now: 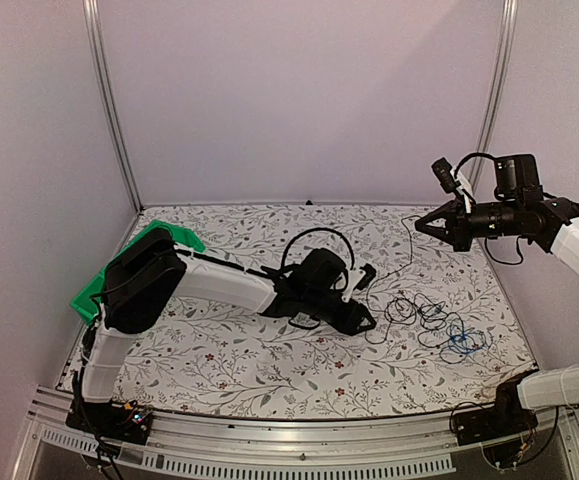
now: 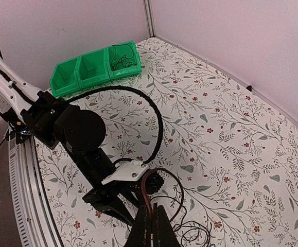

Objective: Untangle the cables

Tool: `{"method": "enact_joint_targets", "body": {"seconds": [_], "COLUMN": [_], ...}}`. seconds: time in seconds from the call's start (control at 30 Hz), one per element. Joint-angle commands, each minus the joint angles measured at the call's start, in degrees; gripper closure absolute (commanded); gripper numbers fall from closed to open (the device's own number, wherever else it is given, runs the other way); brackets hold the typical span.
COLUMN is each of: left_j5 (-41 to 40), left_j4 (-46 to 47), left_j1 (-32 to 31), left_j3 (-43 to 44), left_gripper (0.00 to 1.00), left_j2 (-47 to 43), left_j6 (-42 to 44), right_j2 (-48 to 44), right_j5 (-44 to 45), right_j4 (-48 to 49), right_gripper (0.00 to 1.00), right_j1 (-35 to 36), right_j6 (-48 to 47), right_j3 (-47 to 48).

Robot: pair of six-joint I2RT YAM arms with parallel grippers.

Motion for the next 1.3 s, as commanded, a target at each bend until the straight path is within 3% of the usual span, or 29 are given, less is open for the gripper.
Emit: {"method": "enact_joint_targets", "body": {"seconds": [0.0,0.17,0.4,0.5,0.57,0.63,0.83,1.0,1.27], "left_j5": [5.3,8.0,8.9,9.3,8.6,7.3,0.8,-3.6,-15.1], "left_j4": [4.1,10.5,10.8,10.7,10.1,10.2,10.0,5.2,-3.9], "left_j1": [1.2,1.6,1.4,1.4,1.5,1.5,2.6,2.7,0.9], "left_j3": [-0.6,-5.8,-3.8,-2.5,-2.6,-4.5,-20.3,-33.5,-51.5], "left_gripper": [0.60,0.66,0.71,0.83,0.99,1.00,1.00,1.00,1.00], "left_j2": [1.0,-1.0,2.0,3.1,3.0,1.6,-10.0,-22.9,-42.1], "left_j6": [-4.9,-10.6,-12.9,-13.2,-13.1,-12.9,-13.1,-13.5,-19.1], "right_j2": [-0.1,0.0,0.6,0.7,0.8,0.8,4.0,10.1,14.9], "right_j5": [0.3,0.3,0.3,0.5,1.6,4.3,12.0,11.3,13.8], "right_j4": [0.9,1.3,1.8,1.7,1.7,1.6,1.9,1.9,5.3], "right_gripper": [1.00,1.00,1.00,1.00,1.00,1.00,1.00,1.00,1.00], "right_j1": [-0.1,-0.1,-0.1,-0.1,-0.1,-0.4,-6.0,-16.3,-24.3], "right_j6": [0.4,0.6,1.0,0.9,1.1,1.7,0.8,3.4,5.7], "right_j3": [-0.5,-1.0,-0.8,-0.8,-0.4,1.0,10.2,19.0,24.6]}}
